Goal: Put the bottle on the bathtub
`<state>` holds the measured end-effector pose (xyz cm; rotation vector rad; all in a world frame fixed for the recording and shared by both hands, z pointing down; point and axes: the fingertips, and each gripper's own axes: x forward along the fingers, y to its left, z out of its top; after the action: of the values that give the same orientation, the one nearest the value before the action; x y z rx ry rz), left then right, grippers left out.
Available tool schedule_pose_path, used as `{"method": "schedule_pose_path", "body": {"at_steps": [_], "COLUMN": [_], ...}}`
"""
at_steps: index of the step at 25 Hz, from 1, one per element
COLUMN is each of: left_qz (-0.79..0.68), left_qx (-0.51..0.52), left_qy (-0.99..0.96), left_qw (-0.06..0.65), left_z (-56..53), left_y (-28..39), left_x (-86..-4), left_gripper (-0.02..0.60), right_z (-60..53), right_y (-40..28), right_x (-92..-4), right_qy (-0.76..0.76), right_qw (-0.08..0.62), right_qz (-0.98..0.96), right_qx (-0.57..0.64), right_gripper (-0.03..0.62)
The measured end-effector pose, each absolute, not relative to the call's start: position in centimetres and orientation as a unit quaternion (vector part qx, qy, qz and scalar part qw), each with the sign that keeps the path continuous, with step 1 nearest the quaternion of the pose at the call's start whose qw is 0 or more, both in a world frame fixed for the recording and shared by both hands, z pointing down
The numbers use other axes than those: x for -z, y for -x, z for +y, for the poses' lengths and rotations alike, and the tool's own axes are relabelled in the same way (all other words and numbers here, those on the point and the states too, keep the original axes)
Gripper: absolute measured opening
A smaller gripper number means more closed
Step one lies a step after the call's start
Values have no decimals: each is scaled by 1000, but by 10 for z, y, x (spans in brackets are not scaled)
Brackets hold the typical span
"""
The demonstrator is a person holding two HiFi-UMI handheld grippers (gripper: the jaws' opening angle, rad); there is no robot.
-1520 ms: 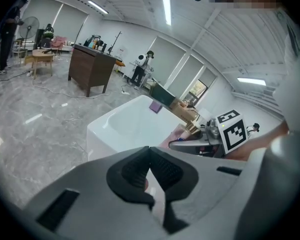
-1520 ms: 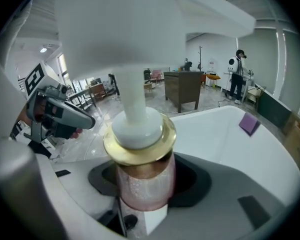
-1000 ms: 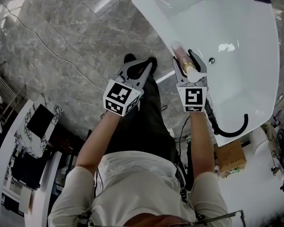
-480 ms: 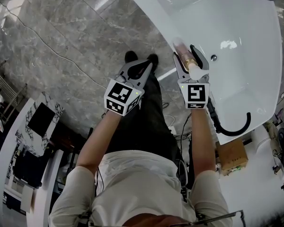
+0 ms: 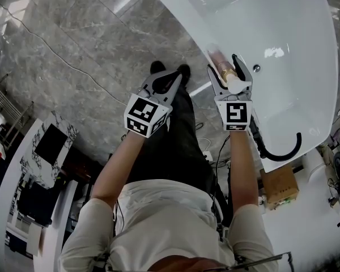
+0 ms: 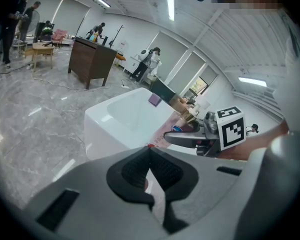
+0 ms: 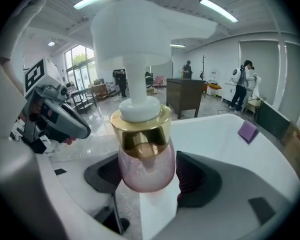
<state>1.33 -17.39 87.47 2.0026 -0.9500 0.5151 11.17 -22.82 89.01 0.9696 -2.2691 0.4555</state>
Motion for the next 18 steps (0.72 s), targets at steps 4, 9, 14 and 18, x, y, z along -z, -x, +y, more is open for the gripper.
{"method": "schedule_pose_path", "body": {"at_steps": [4, 9, 14, 18], "left_qz": [-377, -368, -351, -346], "left_qx": [-206, -211, -219, -224], "left_qy": [-801, -806, -821, -829], "left_qw": [417, 413, 393, 378], "left_z": [-172, -160, -151, -150], "left_y": [-12, -18, -29, -30], "left_x": [-867, -850, -814, -782], "left_gripper": [8, 8, 8, 8], "right_z": [-223, -208, -183, -169], "right_y": [-116, -130, -146, -159], "right_x": [-882, -867, -844, -825], "right_qy": [-371, -380, -385, -401], "right_qw": [319, 330, 353, 356], "right_qz": [-856, -847, -832, -816], "right_qx": [-167, -171, -185, -216], "right_gripper": [305, 307, 307, 307]}}
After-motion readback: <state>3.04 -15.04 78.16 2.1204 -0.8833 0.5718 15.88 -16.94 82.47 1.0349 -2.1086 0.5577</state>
